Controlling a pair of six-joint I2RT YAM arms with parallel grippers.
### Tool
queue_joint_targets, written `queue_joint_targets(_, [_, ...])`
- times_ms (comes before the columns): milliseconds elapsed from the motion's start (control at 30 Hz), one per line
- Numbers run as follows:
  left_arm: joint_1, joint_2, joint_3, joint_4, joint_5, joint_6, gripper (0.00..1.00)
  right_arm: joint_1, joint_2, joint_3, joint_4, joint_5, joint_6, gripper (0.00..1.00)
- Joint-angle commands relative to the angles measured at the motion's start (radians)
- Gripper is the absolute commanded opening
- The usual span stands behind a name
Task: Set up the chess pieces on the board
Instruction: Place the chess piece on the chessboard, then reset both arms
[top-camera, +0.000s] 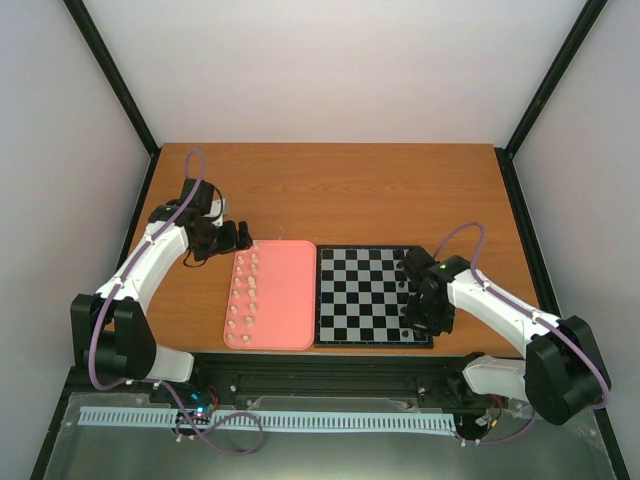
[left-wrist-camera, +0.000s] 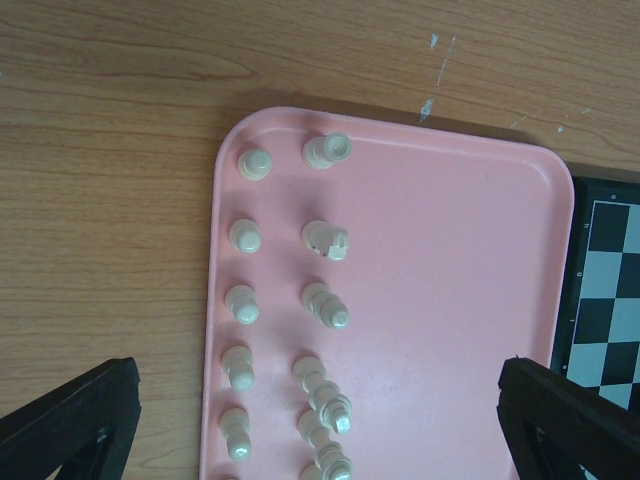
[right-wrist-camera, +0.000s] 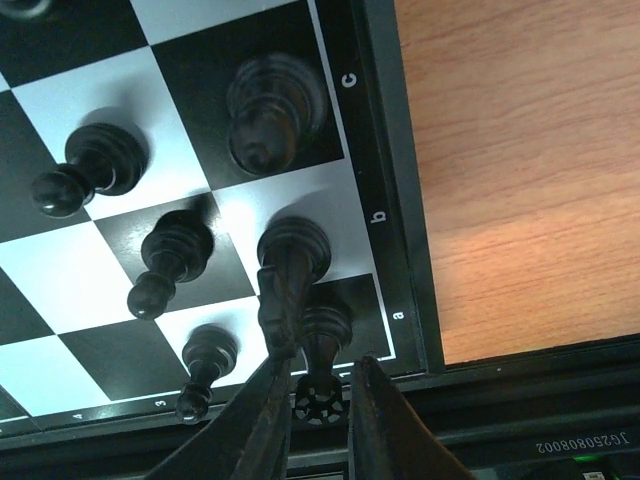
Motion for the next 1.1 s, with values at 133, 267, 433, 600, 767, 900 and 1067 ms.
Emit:
queue_joint_targets(133, [-0.003, -0.017, 0.019, 0.001, -0.01, -0.004, 1.0, -0.011, -0.011, -0.012, 0.0, 0.0, -0.004, 0.23])
queue_joint_targets(267, [-0.003, -0.019, 0.019, -0.001, -0.009, -0.003, 1.0, -0.011, -0.029, 0.021, -0.041, 0.01, -0.009, 0.27])
queue_joint_targets(433, [-0.003, -0.018, 0.027, -0.005, -0.013, -0.001, 1.0, -0.012, -0.048, 0.086, -0.099, 0.016, -0.01, 0.29])
queue_joint_targets(600, [-0.003, -0.017, 0.034, -0.008, -0.01, -0.001, 1.0, -0.011, -0.033, 0.2, -0.155, 0.052, -0.034, 0.36])
queue_joint_targets(767, [-0.003, -0.014, 0.052, -0.017, -0.009, 0.003, 1.0, -0.011, 0.057, 0.367, -0.186, 0.11, -0.095, 0.5])
queue_joint_targets(900, [-0.003, -0.006, 0.077, -0.03, -0.017, 0.007, 1.0, -0.011, 0.13, 0.496, -0.155, 0.128, -0.151, 0.99])
queue_joint_targets(1067, [-0.003, 0.003, 0.114, -0.047, -0.024, 0.011, 1.0, -0.01, 0.228, 0.625, -0.125, 0.175, -0.207, 1.0])
